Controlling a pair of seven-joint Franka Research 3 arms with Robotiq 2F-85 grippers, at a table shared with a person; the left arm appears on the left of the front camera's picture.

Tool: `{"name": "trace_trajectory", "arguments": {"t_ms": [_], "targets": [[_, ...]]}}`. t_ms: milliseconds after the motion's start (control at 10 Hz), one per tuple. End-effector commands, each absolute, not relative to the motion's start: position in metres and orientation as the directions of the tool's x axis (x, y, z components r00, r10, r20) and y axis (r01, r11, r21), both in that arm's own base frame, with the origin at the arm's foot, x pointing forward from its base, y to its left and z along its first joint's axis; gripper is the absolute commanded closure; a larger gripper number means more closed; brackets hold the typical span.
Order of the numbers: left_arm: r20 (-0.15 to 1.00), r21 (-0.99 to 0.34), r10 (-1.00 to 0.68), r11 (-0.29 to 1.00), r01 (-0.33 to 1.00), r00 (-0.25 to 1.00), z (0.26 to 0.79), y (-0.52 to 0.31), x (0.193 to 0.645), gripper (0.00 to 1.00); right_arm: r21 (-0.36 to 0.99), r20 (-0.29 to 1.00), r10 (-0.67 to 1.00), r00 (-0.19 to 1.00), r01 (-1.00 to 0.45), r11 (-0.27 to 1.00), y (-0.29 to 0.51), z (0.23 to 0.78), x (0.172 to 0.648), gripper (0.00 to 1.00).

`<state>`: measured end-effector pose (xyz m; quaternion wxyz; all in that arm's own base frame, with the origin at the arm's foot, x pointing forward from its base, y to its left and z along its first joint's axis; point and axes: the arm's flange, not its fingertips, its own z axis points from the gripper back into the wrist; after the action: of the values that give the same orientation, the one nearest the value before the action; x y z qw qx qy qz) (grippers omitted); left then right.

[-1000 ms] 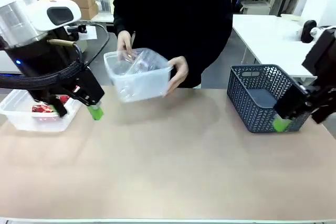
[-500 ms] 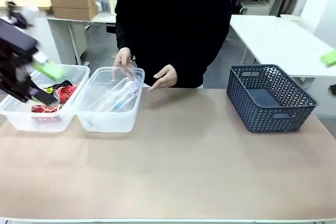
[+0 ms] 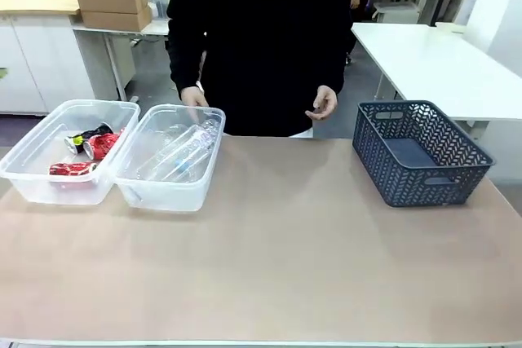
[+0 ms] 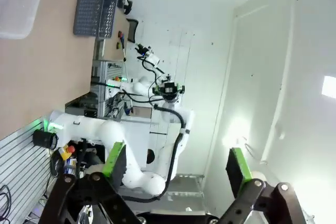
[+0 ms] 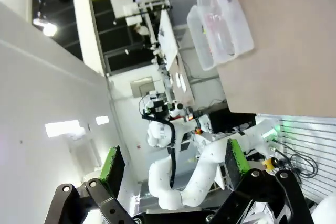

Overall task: Sort the waste into each basket.
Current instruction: Release the Organizing box you were holding.

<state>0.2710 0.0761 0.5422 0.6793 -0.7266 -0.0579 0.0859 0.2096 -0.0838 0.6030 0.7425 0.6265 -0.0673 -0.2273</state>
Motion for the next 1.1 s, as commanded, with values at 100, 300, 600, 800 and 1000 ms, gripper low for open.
{"name": "trace_trajectory", "arguments": {"t_ms": [100,300,600,800,1000], "targets": [[0.041,-0.999,0.096,0.004,0.041,0.995,0.5497,0.0496,0.2631,0.00,0.985,-0.036,-0.332,0.943,0.089,0.146,-0.0728,0.6169,0.1938,0.00],[0.041,-0.999,0.096,0.004,0.041,0.995,0.5497,0.0496,0.2631,0.00,0.985,-0.036,-0.332,0.943,0.089,0.146,-0.0728,0.6169,0.1938,0.00],[0.041,-0.999,0.096,0.004,0.041,0.995,0.5497,0.0496,0.2631,0.00,0.985,-0.036,-0.332,0.943,0.089,0.146,-0.0728,0.6169,0.1938,0.00],[0.041,-0.999,0.096,0.004,0.041,0.995,0.5497,0.0496,0.2631,0.00,0.985,-0.036,-0.332,0.943,0.089,0.146,-0.0728,0.6169,0.1938,0.00],[0.041,-0.999,0.096,0.004,0.041,0.995,0.5497,0.0496,0.2631,0.00,0.985,-0.036,-0.332,0.943,0.089,0.146,-0.0728,0.6169,0.1938,0.00]]}}
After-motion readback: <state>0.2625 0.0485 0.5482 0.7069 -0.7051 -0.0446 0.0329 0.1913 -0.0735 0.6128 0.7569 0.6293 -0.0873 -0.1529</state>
